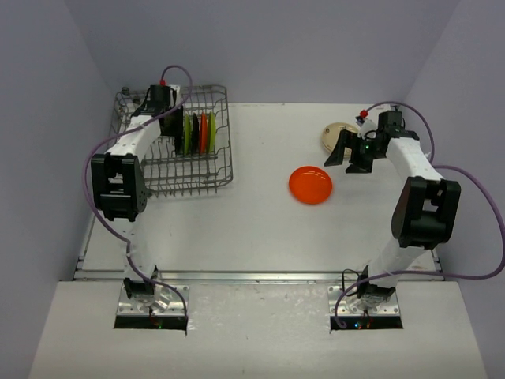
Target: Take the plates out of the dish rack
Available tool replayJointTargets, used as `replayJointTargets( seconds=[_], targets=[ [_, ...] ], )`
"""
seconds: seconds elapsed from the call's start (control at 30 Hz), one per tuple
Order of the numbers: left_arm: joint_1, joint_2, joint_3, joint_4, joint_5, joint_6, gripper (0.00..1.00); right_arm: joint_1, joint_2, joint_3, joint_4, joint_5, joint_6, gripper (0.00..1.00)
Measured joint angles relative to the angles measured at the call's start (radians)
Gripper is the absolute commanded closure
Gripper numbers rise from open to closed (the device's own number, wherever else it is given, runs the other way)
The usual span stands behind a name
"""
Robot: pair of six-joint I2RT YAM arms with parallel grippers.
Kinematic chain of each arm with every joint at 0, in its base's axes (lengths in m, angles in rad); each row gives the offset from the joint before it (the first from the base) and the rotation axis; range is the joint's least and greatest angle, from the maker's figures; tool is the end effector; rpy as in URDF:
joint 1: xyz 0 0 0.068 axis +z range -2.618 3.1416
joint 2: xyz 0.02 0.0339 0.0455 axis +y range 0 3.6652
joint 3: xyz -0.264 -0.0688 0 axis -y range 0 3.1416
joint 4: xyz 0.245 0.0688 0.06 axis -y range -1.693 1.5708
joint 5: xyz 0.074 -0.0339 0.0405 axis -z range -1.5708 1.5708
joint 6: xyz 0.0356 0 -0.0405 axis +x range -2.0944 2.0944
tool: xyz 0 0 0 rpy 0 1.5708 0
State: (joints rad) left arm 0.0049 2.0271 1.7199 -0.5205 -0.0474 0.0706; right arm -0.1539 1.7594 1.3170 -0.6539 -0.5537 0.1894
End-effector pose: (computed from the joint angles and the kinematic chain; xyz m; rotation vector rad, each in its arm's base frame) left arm 0.4621 0.0040 0.2529 0.0567 2.3986 0.0921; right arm 0.3628 -0.0373 0.2294 0.2664 2.5764 0.7452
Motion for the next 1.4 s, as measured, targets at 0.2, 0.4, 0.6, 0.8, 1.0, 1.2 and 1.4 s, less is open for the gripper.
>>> replayJointTargets(
  seconds=[0.2, 0.4, 0.6, 0.8, 1.0, 1.2, 1.4],
  targets=[
    [0.031, 0.027, 0.025, -0.004, 0.078, -0.011, 0.93, 0.000, -0.006, 0.000, -0.011, -0.007, -0.006, 0.02],
    [0.072, 0.027, 0.027, -0.002, 0.222, -0.034, 0.94, 0.000, -0.006, 0.000, -0.014, -0.030, -0.006, 0.02],
    [0.153, 0.019, 0.027, 0.005, 0.367, -0.098, 0.96, 0.000, -0.009, 0.000, -0.014, -0.061, -0.005, 0.02],
    [0.174, -0.035, 0.084, -0.006, 0.412, -0.106, 1.00, 0.000, -0.030, -0.002, -0.014, -0.085, -0.001, 0.02],
    [0.148, -0.188, 0.091, 0.011, 0.407, 0.060, 1.00, 0.000, -0.053, -0.002, -0.013, -0.127, 0.028, 0.02],
    [-0.146, -0.567, -0.337, 0.209, 0.229, 0.477, 1.00, 0.009, -0.061, -0.002, -0.006, -0.198, 0.074, 0.10],
    [-0.616, -0.905, -0.940, 0.397, 0.072, 1.009, 1.00, 0.055, -0.077, -0.002, 0.001, -0.255, 0.104, 0.24]
  ],
)
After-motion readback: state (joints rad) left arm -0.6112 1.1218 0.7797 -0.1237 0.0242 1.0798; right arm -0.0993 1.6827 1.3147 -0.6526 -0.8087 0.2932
